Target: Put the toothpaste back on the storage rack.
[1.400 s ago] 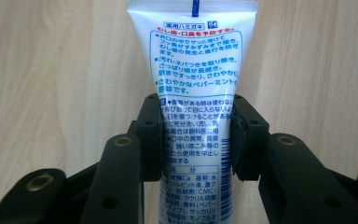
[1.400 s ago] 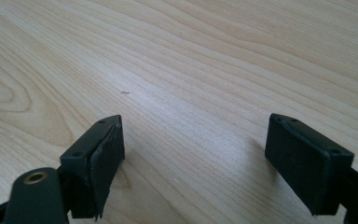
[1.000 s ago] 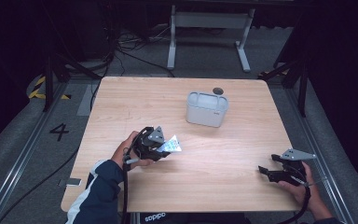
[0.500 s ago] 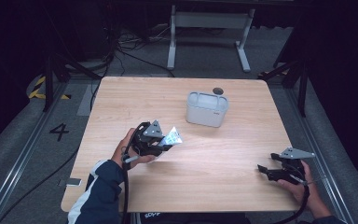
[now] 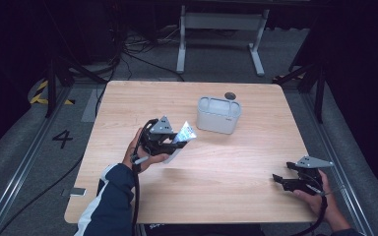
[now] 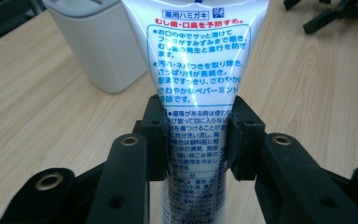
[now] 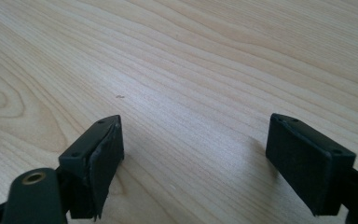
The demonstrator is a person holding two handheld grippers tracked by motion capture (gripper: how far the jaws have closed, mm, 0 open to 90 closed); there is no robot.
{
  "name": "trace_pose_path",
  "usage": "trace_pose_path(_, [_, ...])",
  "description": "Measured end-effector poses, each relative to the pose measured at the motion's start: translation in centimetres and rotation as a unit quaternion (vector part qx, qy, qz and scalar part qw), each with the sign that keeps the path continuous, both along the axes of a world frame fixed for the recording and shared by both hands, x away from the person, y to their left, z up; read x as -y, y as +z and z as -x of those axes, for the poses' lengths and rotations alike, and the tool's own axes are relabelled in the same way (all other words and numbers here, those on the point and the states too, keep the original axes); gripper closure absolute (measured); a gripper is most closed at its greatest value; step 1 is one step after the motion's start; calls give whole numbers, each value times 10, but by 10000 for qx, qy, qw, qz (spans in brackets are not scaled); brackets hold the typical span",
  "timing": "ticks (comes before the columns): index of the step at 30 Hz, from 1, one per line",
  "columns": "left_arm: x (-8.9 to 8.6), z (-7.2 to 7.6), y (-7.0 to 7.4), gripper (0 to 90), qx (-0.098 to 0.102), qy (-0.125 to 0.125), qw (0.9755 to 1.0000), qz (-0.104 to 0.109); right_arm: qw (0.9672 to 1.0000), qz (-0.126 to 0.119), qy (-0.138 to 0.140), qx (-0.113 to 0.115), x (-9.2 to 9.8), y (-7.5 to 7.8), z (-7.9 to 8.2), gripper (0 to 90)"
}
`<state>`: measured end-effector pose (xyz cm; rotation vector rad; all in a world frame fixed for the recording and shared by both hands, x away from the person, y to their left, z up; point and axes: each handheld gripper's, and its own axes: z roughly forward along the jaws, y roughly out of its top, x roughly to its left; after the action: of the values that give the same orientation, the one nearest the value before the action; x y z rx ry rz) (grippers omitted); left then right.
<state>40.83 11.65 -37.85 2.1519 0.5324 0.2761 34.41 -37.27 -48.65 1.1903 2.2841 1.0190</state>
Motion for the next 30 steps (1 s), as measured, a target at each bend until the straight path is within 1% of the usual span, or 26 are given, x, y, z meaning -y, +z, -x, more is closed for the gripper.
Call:
trace_pose_path(2, [2, -2, 3, 661, 26, 38, 9999, 89, 10000, -5, -13, 5, 0, 0, 1, 197])
trace_pose_path(4, [5, -6, 5, 661, 38, 25, 9999, 161, 10000, -8, -18, 5, 0, 0, 1, 197])
trace_pose_path(6, [8, -8, 8, 662, 51, 52, 9998, 170, 10000, -8, -18, 5, 1, 0, 1, 197])
trace_pose_path(8, [11, -10, 11, 663, 112, 64, 9997, 221, 10000, -9, -17, 5, 1, 0, 1, 197])
trace_pose_path(9, [13, -11, 12, 663, 85, 72, 9996, 272, 10000, -9, -17, 5, 1, 0, 1, 197])
trace_pose_path(10, [15, -12, 13, 664, 98, 85, 9994, 320, 10000, -7, -17, 5, 1, 0, 1, 197])
trace_pose_path(14, [19, -16, 18, 665, 103, 89, 9992, 378, 10000, -8, -17, 4, 1, 0, 1, 197])
trace_pose_path(16, [22, -18, 21, 665, 167, 85, 9991, 383, 10000, -10, -16, 4, 1, 0, 1, 197])
trace_pose_path(17, [22, -20, 23, 665, 161, 36, 9989, 443, 10000, -11, -18, 2, 1, 0, 1, 197])
trace_pose_path(18, [23, -21, 24, 665, 193, 44, 9985, 503, 10000, -11, -16, 3, 1, 0, 1, 197])
trace_pose_path(20, [24, -24, 27, 665, 255, 81, 9982, 543, 10000, -14, -21, 0, 1, 0, 1, 198])
trace_pose_path(22, [25, -26, 29, 665, 236, 80, 9979, 597, 10000, -13, -16, -3, 1, 0, 1, 197])
trace_pose_path(23, [25, -27, 30, 666, 263, 98, 9977, 625, 10000, -12, -20, 2, 1, 0, 1, 198])
trace_pose_path(25, [26, -29, 32, 665, 342, 96, 9973, 637, 10000, -12, -21, 2, 1, 0, 1, 197])
trace_pose_path(26, [27, -29, 33, 665, 306, 135, 9972, 674, 10000, -13, -21, 1, 1, 0, 1, 197])
trace_pose_path(30, [32, -33, 39, 667, 415, 191, 9974, 566, 10000, -15, -18, -4, 1, 0, 1, 197])
